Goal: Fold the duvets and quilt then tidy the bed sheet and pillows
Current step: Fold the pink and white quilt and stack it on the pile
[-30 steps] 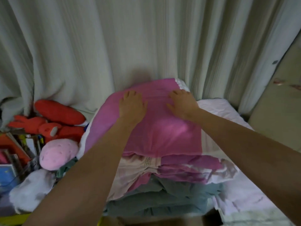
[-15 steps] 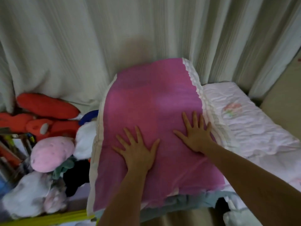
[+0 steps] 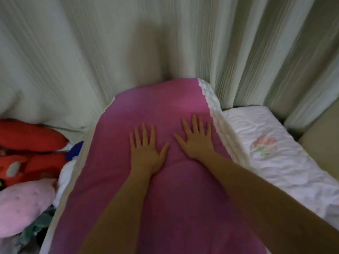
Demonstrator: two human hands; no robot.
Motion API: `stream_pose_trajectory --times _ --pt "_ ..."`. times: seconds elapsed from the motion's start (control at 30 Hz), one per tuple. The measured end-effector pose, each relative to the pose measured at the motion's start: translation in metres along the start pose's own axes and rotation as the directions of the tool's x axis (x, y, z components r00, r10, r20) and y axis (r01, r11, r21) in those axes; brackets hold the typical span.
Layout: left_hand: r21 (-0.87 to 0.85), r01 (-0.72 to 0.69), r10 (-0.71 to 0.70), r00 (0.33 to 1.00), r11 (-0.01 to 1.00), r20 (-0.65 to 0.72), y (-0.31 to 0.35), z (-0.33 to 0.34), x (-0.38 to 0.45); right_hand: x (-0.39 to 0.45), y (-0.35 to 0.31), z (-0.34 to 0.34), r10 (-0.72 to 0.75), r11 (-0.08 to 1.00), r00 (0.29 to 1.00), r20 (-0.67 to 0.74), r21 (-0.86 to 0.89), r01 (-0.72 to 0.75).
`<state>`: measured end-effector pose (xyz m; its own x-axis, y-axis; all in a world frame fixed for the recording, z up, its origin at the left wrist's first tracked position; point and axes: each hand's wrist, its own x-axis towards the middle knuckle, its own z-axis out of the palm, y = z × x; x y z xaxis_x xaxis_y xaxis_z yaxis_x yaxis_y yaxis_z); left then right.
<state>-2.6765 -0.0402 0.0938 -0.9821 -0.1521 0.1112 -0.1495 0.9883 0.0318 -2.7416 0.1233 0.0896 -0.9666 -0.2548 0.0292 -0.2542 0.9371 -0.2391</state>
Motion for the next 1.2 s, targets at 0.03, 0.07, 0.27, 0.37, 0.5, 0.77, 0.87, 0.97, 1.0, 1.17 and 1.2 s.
stream_pose_trajectory --times 0.03,0.07,0.27,0.37,0.5,0.77,0.87,0.97,1.0,1.17,1.2 --pt "-0.003 -0.021 0.021 0.999 1.0 0.031 -0.004 0.007 -0.004 -0.003 0.003 0.008 -0.012 1.0 0.999 0.03 -0.015 0.012" --pt "0.005 -0.046 0.046 0.997 0.999 0.064 -0.003 0.007 0.014 0.016 0.011 0.006 -0.03 0.999 0.997 0.066 -0.016 0.031" --pt "0.005 -0.009 0.009 0.999 1.0 -0.053 0.021 -0.044 0.136 0.131 0.033 -0.05 0.105 0.987 0.994 0.021 0.119 -0.106" --pt "-0.029 0.058 -0.056 0.997 0.998 0.061 0.037 -0.014 0.163 0.142 0.039 -0.019 0.152 0.974 0.978 0.141 0.149 -0.173" --pt "0.015 0.073 -0.075 0.992 0.997 0.105 0.04 0.042 0.146 0.131 0.051 0.036 0.146 0.978 0.981 0.125 0.13 -0.162" --pt "-0.078 -0.018 0.046 0.928 0.997 0.37 0.057 -0.016 0.165 0.118 0.065 -0.002 0.046 0.96 0.996 0.082 0.27 -0.067" --pt "-0.168 -0.311 0.353 0.847 0.936 0.398 0.086 -0.061 0.155 0.062 0.081 -0.035 0.064 0.95 0.994 0.093 0.299 -0.09" --pt "-0.155 -0.525 0.542 0.755 0.837 0.37 0.129 -0.079 0.131 -0.001 0.102 -0.056 0.154 0.942 0.98 0.128 0.28 -0.184" --pt "-0.127 -0.624 0.622 0.696 0.771 0.358 0.155 -0.085 0.115 -0.039 0.112 -0.068 0.251 0.931 0.961 0.114 0.243 -0.272" --pt "-0.117 -0.902 0.871 0.358 0.416 0.336 0.263 -0.114 -0.001 -0.235 0.151 -0.107 0.632 0.775 0.774 -0.048 0.067 -0.629" --pt "-0.147 -0.937 0.908 0.255 0.317 0.332 0.289 -0.121 -0.041 -0.293 0.151 -0.117 0.736 0.677 0.673 -0.076 0.07 -0.732"
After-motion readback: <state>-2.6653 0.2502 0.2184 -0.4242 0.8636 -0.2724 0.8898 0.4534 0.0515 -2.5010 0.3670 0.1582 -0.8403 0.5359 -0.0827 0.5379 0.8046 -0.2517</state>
